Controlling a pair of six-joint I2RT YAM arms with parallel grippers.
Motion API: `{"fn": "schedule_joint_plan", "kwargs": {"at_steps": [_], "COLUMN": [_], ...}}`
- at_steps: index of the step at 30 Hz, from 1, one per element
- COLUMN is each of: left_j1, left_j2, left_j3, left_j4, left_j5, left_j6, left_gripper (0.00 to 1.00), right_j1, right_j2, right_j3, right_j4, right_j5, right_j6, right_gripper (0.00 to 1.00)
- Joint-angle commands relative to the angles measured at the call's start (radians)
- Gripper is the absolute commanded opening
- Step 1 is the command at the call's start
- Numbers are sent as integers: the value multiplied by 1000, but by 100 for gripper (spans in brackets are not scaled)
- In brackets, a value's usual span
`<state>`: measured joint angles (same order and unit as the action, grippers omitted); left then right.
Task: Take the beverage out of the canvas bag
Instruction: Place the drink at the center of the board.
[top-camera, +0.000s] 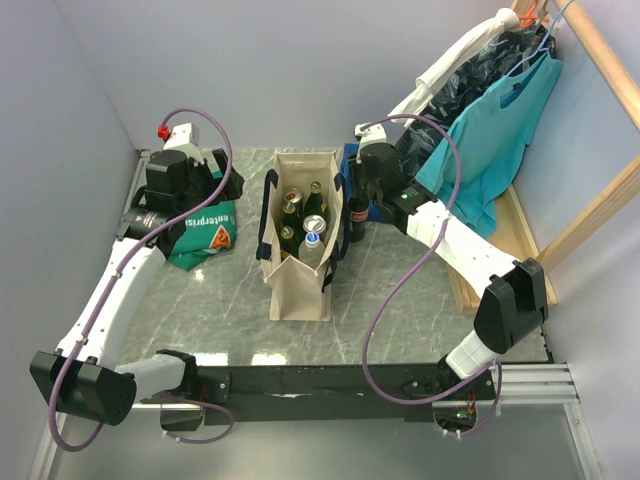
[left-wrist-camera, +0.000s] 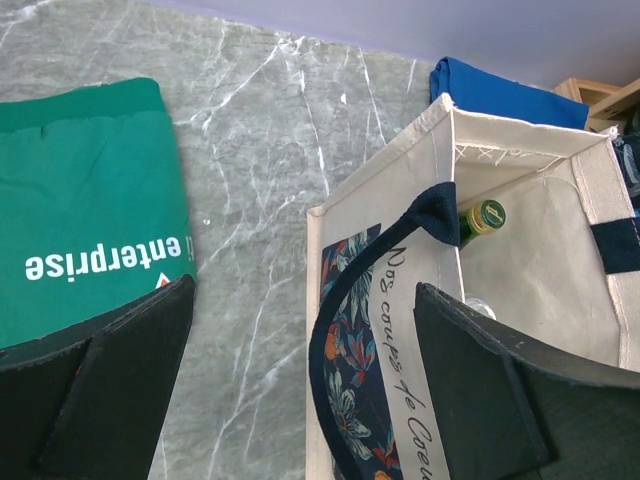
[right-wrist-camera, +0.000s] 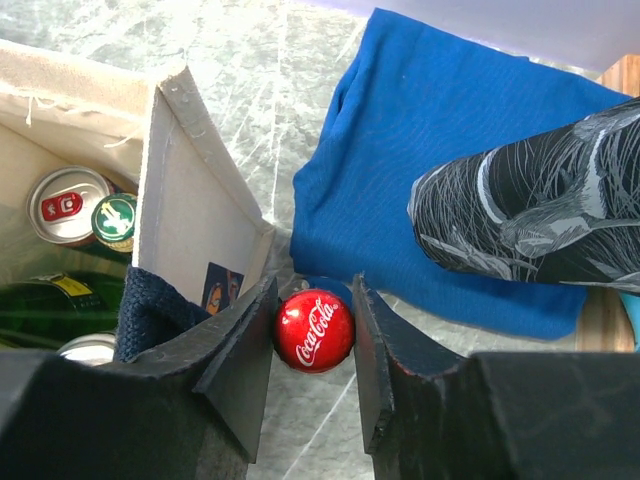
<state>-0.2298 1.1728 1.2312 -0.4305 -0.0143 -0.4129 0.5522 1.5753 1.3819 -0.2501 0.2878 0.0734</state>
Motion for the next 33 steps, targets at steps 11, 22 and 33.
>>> {"fn": "schedule_joint_plan", "kwargs": {"at_steps": [11, 22, 33], "left_j1": [4, 4, 6], "left_j2": [-28, -25, -27], "left_j3": [1, -2, -7], "left_j4": [29, 33, 29], "left_j5": [25, 31, 17], "left_j6": [0, -4, -4], "left_gripper": [96, 96, 96], "right_j1": [5, 6, 6], "right_j2": [-57, -77, -93], "right_j3": [40, 29, 29], "right_j4": [55, 60, 60], "right_j5": [20, 39, 56], "right_j6": [20, 19, 11], "right_gripper": [47, 52, 54]}}
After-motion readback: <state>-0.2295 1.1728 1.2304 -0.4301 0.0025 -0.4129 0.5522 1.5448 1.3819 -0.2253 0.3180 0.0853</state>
